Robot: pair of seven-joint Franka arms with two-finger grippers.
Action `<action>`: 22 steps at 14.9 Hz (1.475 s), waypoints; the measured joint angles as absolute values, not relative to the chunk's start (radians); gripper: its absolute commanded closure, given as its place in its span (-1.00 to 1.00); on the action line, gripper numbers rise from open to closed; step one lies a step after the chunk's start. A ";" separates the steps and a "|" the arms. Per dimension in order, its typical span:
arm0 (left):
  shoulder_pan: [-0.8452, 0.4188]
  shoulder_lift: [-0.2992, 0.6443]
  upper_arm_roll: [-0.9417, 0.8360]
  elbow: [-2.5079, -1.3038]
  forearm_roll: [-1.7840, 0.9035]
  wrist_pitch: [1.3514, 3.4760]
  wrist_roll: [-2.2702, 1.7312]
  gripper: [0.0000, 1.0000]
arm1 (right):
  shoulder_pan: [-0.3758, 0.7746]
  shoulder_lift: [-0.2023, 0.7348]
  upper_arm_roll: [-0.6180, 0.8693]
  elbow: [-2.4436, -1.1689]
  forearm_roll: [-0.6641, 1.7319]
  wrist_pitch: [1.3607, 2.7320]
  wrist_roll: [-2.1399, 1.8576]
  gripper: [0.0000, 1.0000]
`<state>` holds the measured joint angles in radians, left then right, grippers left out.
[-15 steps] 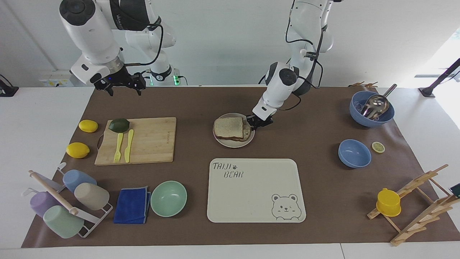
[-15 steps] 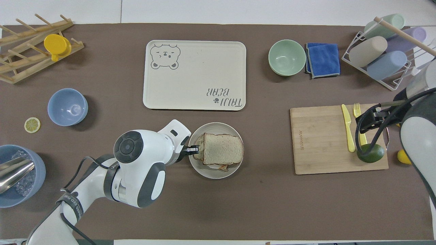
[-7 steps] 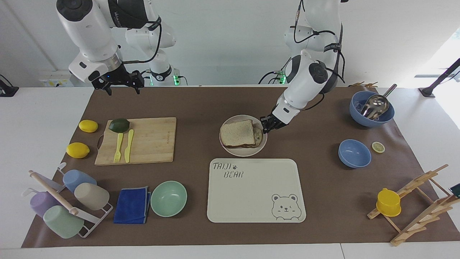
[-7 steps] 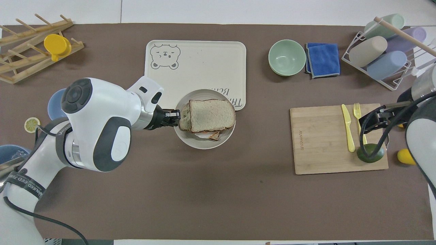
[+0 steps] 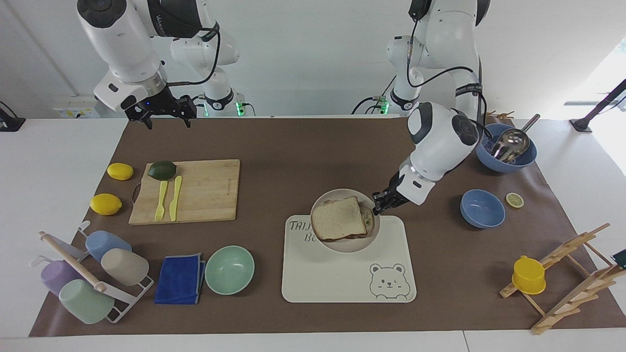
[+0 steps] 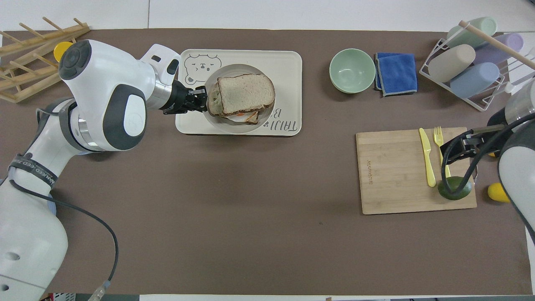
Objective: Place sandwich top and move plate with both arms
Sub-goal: 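Slide the plate with the left gripper onto the bear tray, then open the left gripper to release the plate on the tray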
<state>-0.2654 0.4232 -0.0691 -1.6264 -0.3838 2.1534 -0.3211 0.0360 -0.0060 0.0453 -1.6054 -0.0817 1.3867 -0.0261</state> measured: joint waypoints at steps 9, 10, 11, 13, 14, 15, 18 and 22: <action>-0.230 0.611 -0.069 -1.491 -0.330 2.243 -0.248 1.00 | 0.037 -0.007 0.047 -1.604 -0.081 1.387 -0.026 -1.00; -0.230 0.611 -0.068 -1.493 -0.330 2.244 -0.243 0.13 | 0.037 -0.007 0.047 -1.604 -0.081 1.387 -0.026 -1.00; -0.230 0.611 -0.068 -1.494 -0.330 2.244 -0.238 -0.99 | 0.037 -0.007 0.047 -1.604 -0.081 1.387 -0.026 -1.00; -0.229 0.611 -0.068 -1.495 -0.329 2.244 -0.232 -1.00 | 0.037 -0.007 0.047 -1.604 -0.081 1.387 -0.026 -1.00; -0.229 0.611 -0.068 -1.495 -0.329 2.244 -0.231 -1.00 | 0.037 -0.007 0.047 -1.604 -0.081 1.387 -0.026 -1.00; -0.229 0.610 -0.068 -1.495 -0.329 2.242 -0.230 -1.00 | 0.037 -0.007 0.048 -1.604 -0.081 1.387 -0.026 -1.00; -0.221 0.586 -0.067 -1.494 -0.330 2.215 -0.229 -1.00 | 0.037 -0.007 0.048 -1.603 -0.081 1.404 -0.026 -1.00; -0.162 0.452 -0.048 -1.500 -0.317 2.066 -0.227 -1.00 | 0.038 -0.007 0.051 -1.602 -0.081 1.416 -0.027 -1.00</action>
